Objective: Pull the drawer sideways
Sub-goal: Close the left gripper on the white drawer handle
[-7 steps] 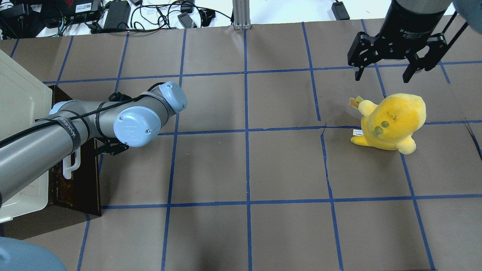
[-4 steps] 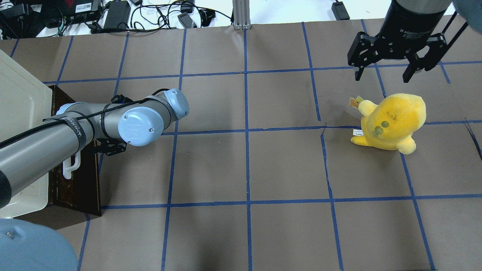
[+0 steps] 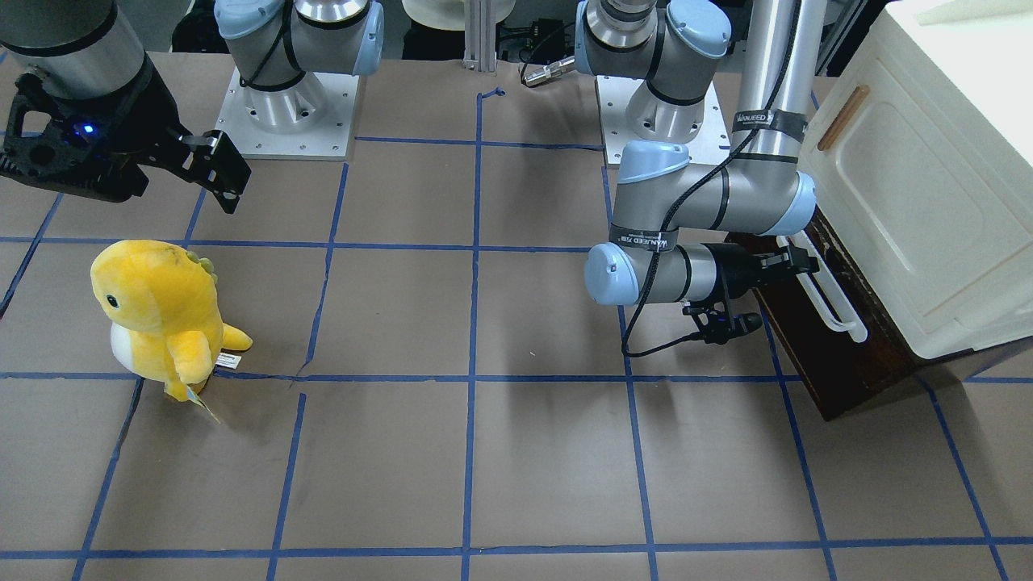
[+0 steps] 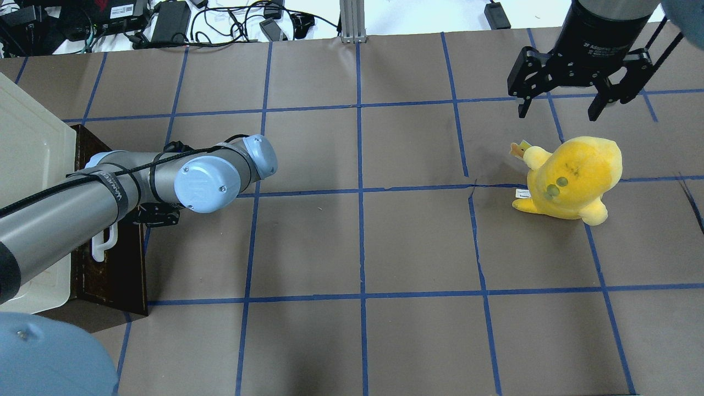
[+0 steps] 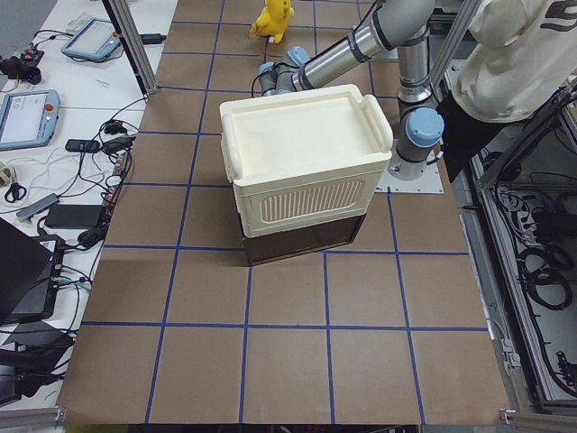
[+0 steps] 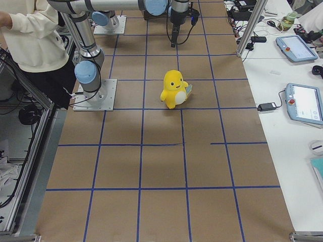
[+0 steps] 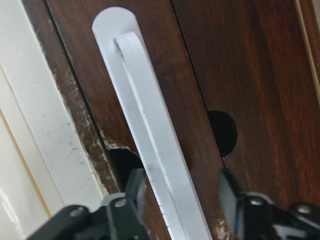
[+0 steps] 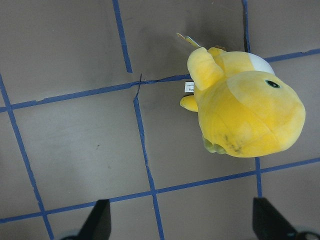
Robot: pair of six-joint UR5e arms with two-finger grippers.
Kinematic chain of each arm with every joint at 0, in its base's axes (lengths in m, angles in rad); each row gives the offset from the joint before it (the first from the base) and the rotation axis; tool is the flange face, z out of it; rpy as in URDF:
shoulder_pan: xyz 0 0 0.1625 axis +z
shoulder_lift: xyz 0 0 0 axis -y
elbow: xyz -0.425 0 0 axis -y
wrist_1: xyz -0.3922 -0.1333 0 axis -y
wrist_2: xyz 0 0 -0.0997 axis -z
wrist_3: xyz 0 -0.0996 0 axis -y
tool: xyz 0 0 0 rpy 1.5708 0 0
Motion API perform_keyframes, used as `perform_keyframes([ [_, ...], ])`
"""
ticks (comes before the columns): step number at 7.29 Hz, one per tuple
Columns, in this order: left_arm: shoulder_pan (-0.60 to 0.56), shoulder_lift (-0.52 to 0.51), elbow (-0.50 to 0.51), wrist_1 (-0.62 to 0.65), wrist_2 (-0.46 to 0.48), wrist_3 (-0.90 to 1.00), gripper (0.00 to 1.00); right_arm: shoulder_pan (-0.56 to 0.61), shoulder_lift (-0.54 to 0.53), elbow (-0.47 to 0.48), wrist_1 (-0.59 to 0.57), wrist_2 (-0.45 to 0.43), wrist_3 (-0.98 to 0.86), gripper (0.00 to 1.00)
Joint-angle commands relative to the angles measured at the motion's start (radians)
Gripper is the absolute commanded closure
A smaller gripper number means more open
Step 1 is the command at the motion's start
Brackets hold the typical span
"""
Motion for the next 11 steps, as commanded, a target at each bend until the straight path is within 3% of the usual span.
perform_keyframes([
  [1,0.0,-0.002,0.001,-0.003,0.003,-0.002,0.67,0.0,0.0,0.0,0.0,0.0,0.0,0.0],
  [4,0.0,0.001,0.001,-0.006,0.009,-0.002,0.77,0.0,0.0,0.0,0.0,0.0,0.0,0.0],
  [11,-0.069,0.0,0.007,-0.006,0.009,-0.002,0.77,-0.001,0.0,0.0,0.0,0.0,0.0,0.0],
])
